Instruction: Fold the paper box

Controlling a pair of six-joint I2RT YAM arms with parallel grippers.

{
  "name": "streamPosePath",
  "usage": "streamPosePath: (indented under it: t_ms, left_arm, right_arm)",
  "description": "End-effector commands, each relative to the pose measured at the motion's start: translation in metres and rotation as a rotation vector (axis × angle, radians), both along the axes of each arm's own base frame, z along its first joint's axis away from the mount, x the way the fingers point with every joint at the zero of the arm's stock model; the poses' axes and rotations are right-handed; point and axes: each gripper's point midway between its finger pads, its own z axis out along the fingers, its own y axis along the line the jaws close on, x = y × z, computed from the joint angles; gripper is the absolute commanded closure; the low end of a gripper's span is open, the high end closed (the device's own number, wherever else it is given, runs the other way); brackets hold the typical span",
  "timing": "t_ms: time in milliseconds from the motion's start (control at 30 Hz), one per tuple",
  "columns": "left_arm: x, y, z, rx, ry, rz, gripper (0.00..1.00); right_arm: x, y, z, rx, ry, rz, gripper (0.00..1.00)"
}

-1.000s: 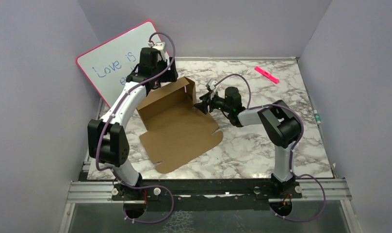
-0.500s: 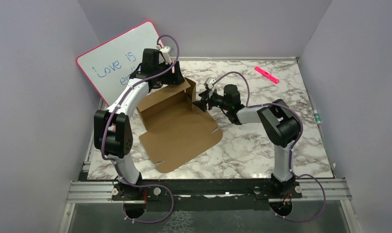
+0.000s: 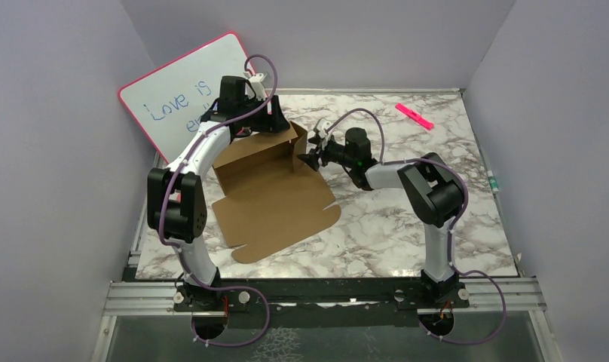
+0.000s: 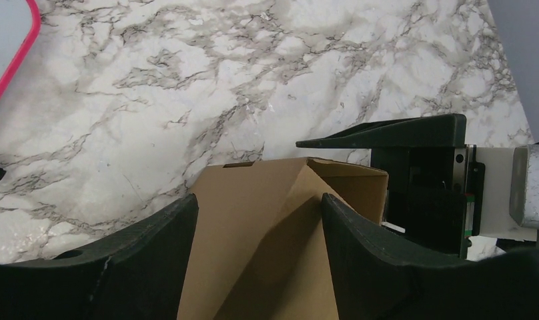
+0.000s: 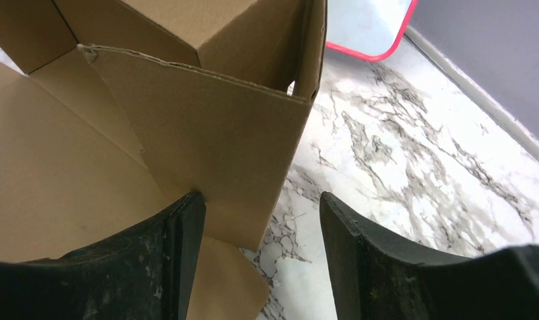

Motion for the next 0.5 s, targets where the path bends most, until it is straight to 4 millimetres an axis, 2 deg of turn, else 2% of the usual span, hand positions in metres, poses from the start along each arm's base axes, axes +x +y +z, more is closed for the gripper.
streamPosePath:
  t_ms: [0, 167, 467]
  left_arm:
    - [-0.009, -0.002, -0.015, -0.063, 0.099, -0.039, 0.31]
    - [-0.008, 0.000, -0.017, -0.105, 0.130, -0.038, 0.29]
    - [-0.004, 0.004, -0.019, -0.214, 0.209, -0.029, 0.28]
  right_arm:
    - [0.017, 0.007, 0.011, -0.010, -0.076, -0.017, 0.30]
    - [0.020, 0.014, 0.012, -0.018, -0.091, 0.018, 0.27]
    - [0.015, 0.026, 0.011, -0.016, -0.081, 0.101, 0.28]
